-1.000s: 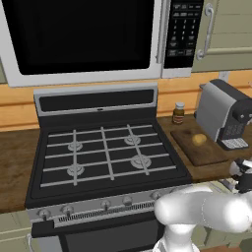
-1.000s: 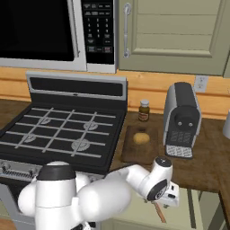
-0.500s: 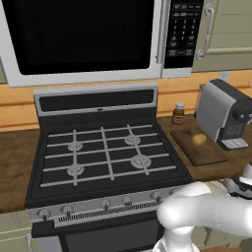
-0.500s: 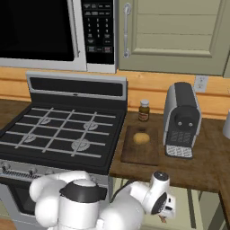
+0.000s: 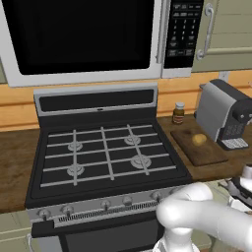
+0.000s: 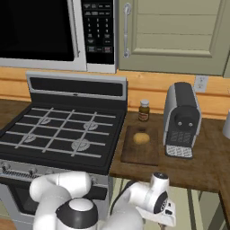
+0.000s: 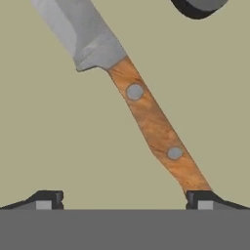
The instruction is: Place the appropriate cutting tool for cutting the potato skin on the cutting board.
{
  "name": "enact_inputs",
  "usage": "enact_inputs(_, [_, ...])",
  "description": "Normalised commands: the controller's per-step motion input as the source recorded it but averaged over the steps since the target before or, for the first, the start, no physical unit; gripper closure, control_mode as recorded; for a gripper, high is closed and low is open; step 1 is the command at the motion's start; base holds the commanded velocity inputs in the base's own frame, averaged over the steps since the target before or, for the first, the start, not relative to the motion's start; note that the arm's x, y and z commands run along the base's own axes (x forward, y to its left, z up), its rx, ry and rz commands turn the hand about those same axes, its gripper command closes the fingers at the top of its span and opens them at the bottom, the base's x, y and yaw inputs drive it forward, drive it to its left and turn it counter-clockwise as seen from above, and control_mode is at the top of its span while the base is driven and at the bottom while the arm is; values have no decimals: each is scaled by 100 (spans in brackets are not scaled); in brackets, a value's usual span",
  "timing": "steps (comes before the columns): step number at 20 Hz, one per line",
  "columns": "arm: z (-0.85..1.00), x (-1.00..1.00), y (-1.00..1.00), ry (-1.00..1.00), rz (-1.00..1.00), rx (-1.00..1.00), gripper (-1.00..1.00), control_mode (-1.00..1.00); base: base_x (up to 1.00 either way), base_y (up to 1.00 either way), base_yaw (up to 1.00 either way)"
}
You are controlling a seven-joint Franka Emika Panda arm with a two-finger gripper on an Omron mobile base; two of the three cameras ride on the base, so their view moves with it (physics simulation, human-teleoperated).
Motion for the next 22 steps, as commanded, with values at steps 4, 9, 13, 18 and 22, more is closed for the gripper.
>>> enact_inputs(4, [-16,-78,0,14,0,0,-100,-100,0,0,0])
enact_inputs(9, [-25,-90,0,8,0,0,-100,-100,0,0,0])
enact_inputs(13, [19,-44,-6,2,0,0,-100,-100,0,0,0])
enact_inputs(18, [93,34,-13,0,0,0,-100,-100,0,0,0])
enact_inputs(22, [26,35,-27,-12,0,0,-100,-100,0,0,0])
